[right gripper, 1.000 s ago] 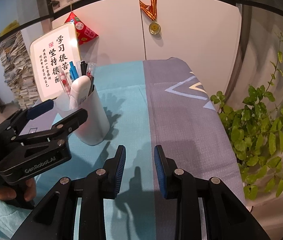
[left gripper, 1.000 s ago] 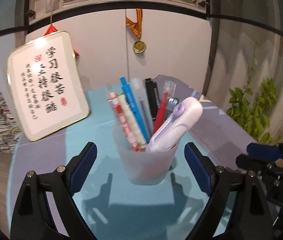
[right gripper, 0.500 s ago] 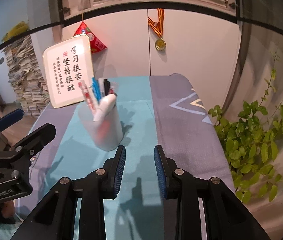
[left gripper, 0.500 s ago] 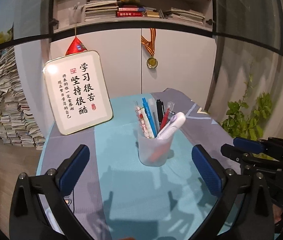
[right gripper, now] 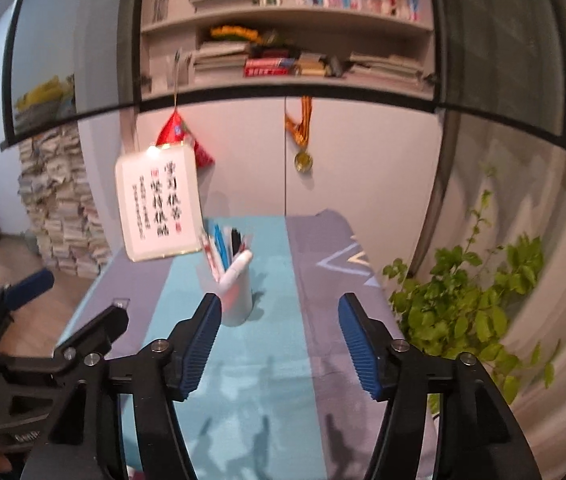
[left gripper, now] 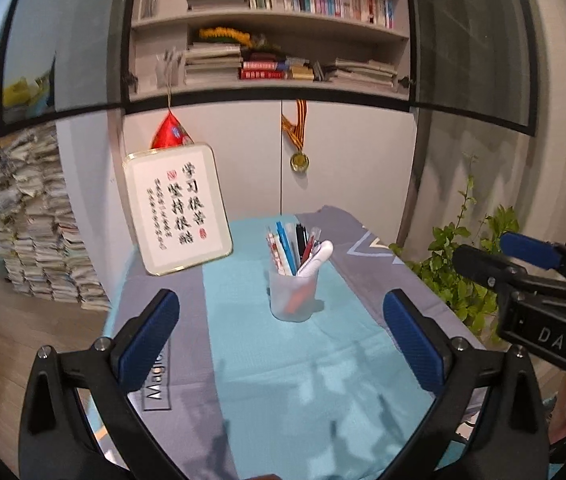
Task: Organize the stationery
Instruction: 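Lower the frosted cup onto the table with the left gripper and withdraw both tools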
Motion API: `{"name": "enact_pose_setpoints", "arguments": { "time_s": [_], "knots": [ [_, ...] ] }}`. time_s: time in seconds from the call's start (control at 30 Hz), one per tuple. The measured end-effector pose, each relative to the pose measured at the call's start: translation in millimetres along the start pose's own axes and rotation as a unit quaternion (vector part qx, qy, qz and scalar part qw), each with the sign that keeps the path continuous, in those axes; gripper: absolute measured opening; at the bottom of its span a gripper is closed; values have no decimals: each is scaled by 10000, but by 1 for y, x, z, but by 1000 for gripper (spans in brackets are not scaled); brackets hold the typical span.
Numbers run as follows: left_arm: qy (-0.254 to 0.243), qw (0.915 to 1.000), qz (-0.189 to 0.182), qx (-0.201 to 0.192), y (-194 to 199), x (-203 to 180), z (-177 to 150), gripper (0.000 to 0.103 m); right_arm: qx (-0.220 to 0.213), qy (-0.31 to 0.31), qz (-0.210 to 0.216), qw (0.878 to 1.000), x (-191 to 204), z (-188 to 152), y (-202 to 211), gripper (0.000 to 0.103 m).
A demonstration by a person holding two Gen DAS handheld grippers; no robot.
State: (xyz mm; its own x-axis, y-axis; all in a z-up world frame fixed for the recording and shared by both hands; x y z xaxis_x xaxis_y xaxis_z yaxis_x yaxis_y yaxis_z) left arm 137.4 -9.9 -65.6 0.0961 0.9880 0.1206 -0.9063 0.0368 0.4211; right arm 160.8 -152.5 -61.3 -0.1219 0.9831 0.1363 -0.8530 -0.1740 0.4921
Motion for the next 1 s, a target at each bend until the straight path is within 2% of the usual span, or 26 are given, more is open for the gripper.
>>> {"name": "enact_pose_setpoints", "arguments": {
  "time_s": [0.13,0.4,0.53,1.0],
  "knots": [
    [-19,9997,104,-203,26,1,7,102,-157,28,-17,9999,2,1,23,69],
    [-68,9988,183,-451,53,-3,14,102,-375,32,24,9993,3,4,53,70],
    [-118,9983,191,-537,63,-7,15,102,-457,-18,22,9989,-1,2,63,75],
    [-197,9973,236,-662,79,-12,15,102,-549,-62,55,9985,-4,-1,78,76]
  ]
}}
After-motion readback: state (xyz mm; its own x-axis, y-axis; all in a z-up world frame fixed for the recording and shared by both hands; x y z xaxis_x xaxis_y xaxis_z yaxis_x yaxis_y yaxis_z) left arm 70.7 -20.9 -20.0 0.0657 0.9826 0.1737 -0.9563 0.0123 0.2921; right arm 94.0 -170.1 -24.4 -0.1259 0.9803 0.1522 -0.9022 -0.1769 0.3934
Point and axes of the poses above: each gripper's, at about its wrist camera, not at the fingertips, and y roughly against the way its jaws point, x to its left, z to its top, the point moved 10 cm from there along -y, roughly the way its jaws point, and after that the axes turned 8 degrees about -y, right-handed, at the moved point
